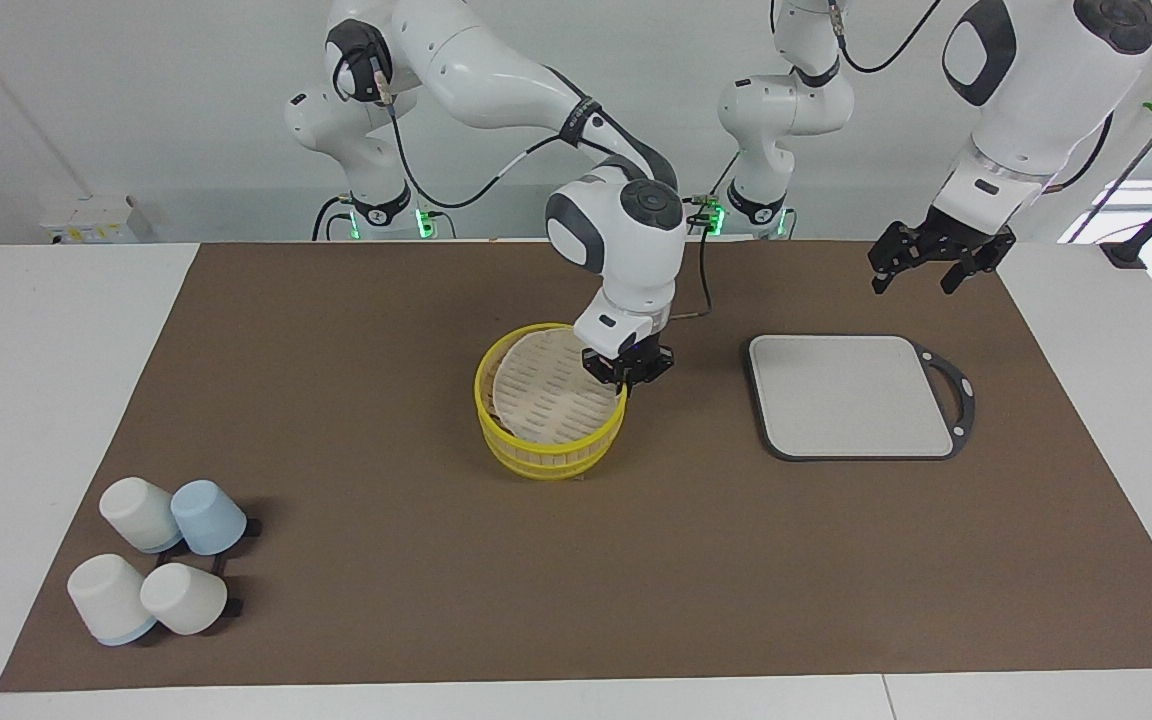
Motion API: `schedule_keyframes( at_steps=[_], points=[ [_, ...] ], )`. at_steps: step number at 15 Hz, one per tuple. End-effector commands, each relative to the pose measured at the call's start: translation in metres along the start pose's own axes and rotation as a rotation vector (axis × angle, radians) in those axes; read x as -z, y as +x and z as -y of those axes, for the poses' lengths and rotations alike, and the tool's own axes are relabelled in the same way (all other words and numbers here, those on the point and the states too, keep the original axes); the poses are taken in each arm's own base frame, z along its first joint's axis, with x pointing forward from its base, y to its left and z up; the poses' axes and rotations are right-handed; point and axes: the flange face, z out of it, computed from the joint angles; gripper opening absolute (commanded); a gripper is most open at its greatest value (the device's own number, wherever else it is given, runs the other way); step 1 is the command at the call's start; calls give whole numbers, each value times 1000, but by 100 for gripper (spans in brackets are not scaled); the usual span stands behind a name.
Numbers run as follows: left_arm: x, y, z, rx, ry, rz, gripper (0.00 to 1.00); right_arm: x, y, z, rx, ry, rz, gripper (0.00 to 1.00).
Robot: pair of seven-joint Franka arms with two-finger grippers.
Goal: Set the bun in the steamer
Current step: 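Hold the lid seated on the steamer with the right gripper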
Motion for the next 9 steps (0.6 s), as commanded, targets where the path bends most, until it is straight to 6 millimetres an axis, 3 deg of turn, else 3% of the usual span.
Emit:
schedule_keyframes(
  at_steps=[1,9],
  points=[
    [4,-7,-1,-4,-18,1,100,2,-7,-5,-23,15,-4,0],
    [4,-7,-2,-6,-18,1,100,1,-14,-4,-30,20,-5,0]
  ],
)
